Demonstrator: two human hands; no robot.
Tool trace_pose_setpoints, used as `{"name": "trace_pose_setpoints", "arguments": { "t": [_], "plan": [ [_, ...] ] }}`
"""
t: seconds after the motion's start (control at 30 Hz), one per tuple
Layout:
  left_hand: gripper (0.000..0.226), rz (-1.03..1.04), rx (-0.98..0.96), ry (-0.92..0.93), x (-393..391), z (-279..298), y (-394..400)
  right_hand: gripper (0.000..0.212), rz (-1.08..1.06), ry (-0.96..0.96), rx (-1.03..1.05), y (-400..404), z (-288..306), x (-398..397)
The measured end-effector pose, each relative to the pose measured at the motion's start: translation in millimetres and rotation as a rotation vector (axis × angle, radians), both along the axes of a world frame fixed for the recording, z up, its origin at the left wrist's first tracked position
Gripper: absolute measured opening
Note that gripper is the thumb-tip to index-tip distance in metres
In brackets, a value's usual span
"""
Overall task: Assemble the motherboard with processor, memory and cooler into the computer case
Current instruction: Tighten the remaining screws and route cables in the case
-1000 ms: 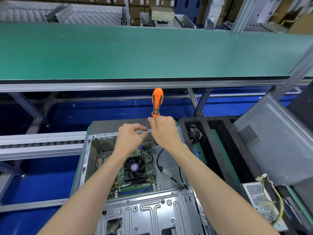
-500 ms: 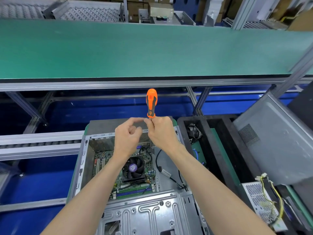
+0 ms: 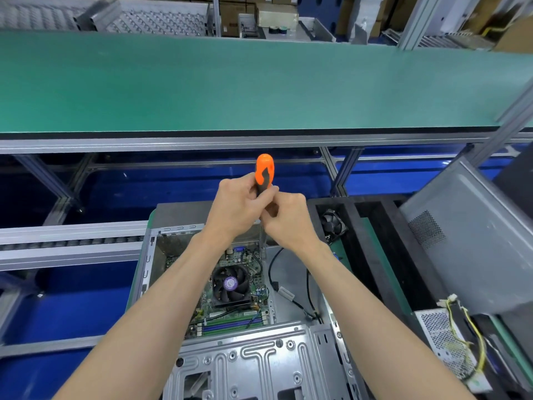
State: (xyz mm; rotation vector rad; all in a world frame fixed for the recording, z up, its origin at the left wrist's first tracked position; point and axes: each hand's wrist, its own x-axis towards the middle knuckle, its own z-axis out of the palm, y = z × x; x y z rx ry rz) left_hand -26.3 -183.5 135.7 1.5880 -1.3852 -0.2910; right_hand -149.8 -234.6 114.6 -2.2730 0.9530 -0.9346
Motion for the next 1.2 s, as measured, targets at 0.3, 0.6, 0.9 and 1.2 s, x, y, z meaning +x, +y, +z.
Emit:
{"name": "trace_pose_setpoints", "arguments": {
  "t": [0.3,0.6,0.9,1.2],
  "plan": [
    [0.022,-0.116,0.045,-0.101,-5.6,7.4,-0.3,0.052,0.119,-0.192,-0.198,2.0,58.2,-14.3],
    [0.016,-0.006,0.288,-0.112,-8.0,-54.1,16.1,0.016,0.017,0.521,-0.474,7.5,96.1,1.5],
    [0.019,0.052,0.500,-0.243,-12.9,-123.5,20.8,0.016,0.225,0.666,-0.398,21.6,112.6,-2.3],
    [0.012,0.095,0.441,-0.134,-13.4,-137.7,17.8,0.018,0.215,0.663,-0.330,19.8,114.9,6.9]
  ]
}}
